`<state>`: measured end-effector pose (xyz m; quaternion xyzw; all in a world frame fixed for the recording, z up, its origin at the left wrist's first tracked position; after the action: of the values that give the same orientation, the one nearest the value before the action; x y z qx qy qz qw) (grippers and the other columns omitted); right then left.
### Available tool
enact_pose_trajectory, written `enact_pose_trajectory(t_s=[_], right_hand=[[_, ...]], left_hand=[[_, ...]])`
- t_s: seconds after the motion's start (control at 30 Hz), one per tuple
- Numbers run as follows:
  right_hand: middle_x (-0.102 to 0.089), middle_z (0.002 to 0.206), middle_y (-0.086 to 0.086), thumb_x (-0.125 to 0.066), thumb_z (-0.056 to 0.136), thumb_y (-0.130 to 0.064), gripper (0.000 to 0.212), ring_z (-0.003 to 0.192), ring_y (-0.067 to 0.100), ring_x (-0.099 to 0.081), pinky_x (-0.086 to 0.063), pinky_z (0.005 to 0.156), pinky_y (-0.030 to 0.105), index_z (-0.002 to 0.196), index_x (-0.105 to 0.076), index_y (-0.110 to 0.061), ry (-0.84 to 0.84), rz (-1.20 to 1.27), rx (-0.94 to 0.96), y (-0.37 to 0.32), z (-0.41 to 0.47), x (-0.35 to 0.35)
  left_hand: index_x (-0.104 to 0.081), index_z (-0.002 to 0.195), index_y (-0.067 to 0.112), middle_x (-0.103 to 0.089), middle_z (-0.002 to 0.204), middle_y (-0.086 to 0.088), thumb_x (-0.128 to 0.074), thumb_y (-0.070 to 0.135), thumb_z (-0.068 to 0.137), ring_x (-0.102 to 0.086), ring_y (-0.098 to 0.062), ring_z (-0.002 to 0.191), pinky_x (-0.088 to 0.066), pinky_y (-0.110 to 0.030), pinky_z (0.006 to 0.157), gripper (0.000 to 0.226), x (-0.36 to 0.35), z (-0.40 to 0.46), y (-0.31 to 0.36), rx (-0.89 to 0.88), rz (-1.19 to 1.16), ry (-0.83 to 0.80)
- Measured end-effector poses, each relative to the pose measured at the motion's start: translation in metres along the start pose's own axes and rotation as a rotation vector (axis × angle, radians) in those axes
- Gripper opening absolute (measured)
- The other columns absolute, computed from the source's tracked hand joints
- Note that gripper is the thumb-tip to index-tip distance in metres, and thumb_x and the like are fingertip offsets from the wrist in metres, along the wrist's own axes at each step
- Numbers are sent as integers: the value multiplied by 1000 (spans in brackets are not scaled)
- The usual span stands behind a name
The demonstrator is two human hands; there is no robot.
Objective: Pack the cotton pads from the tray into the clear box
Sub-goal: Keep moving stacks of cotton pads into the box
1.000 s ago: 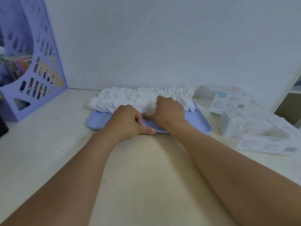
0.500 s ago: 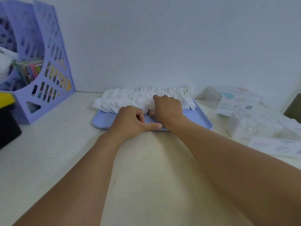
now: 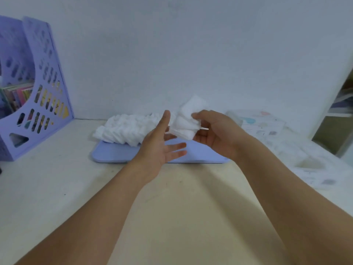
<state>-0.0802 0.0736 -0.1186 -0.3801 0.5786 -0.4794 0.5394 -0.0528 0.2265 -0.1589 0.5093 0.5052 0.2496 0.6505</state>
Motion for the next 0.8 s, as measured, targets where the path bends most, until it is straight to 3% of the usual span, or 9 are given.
enact_pose_trajectory(t_s=[0.13, 0.17, 0.2, 0.27, 0.37, 0.5, 0.63, 0.73, 0.8], right_hand=[[-76, 88, 2, -75, 85, -11, 12, 77, 13, -72, -60, 73, 30, 97, -78, -12, 23, -311, 96, -4, -27, 21], [-75, 78, -4, -77, 84, -14, 9, 71, 7, -70, -58, 68, 26, 81, -80, -22, 78, -414, 112, -6, -32, 26], [-71, 68, -8, -79, 82, -15, 23, 64, 4, -66, -55, 63, 23, 64, -77, -29, 129, -490, 133, -7, -34, 32], [-65, 59, -11, -80, 81, -14, 37, 58, 3, -60, -50, 57, 19, 50, -71, -31, 169, -538, 149, -7, -36, 38], [-64, 62, -8, -80, 81, -12, 24, 58, 4, -58, -47, 57, 20, 62, -73, -24, 154, -474, 110, -6, -39, 40], [-64, 83, 5, -73, 84, -8, 6, 75, 19, -57, -43, 64, 27, 83, -69, -13, 248, -211, 95, -12, -41, 53], [-55, 87, 12, -69, 85, -5, 10, 67, 20, -53, -49, 57, 26, 95, -67, -5, 141, 103, 19, -15, -41, 55], [-61, 76, 7, -70, 85, -4, 5, 60, 17, -58, -53, 55, 24, 90, -70, -6, 2, -63, -25, -10, -40, 45], [-69, 82, 8, -71, 86, -2, 11, 64, 17, -64, -55, 58, 24, 96, -71, -6, -13, -225, -14, -5, -38, 42]], left_hand=[[-63, 123, -3, -72, 116, -23, -57, 8, 96, -75, -31, 94, -62, -31, 73, 29, -26, -15, -11, 54, -35, -192], [-62, 125, -4, -71, 117, -23, -53, 2, 98, -73, -32, 99, -62, -31, 76, 29, -27, -16, -14, 65, -10, -192], [-61, 126, -4, -71, 119, -22, -51, -1, 99, -71, -34, 105, -62, -31, 79, 29, -28, -18, -19, 75, 18, -197], [-61, 127, -4, -71, 120, -22, -51, -2, 99, -68, -35, 114, -62, -31, 83, 29, -31, -21, -26, 89, 55, -229], [-63, 125, -2, -73, 118, -18, -53, 1, 100, -70, -30, 111, -61, -29, 83, 27, -34, -21, -33, 88, 63, -234], [-65, 120, -1, -74, 114, -15, -55, 3, 100, -73, -25, 102, -61, -26, 78, 22, -30, -16, -43, 115, -13, -149], [-69, 105, 3, -74, 95, -7, -57, 3, 99, -68, -14, 81, -59, -22, 73, 13, -32, -11, -50, 102, -71, -52], [-70, 105, 3, -77, 93, -4, -58, 0, 98, -68, -12, 82, -60, -21, 77, 14, -37, -10, -49, 66, -91, -65], [-70, 107, 3, -78, 96, -6, -59, -2, 96, -70, -13, 83, -60, -22, 78, 17, -38, -12, -47, 50, -61, -97]])
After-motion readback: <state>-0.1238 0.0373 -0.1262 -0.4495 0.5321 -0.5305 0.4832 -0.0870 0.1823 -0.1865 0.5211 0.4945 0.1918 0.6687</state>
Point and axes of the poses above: each hand's wrist, its own z-axis towards the middle knuckle, its own x-axis out of the back of the hand, y = z × x, the point moved 6 cm from there along z, towards the middle knuckle
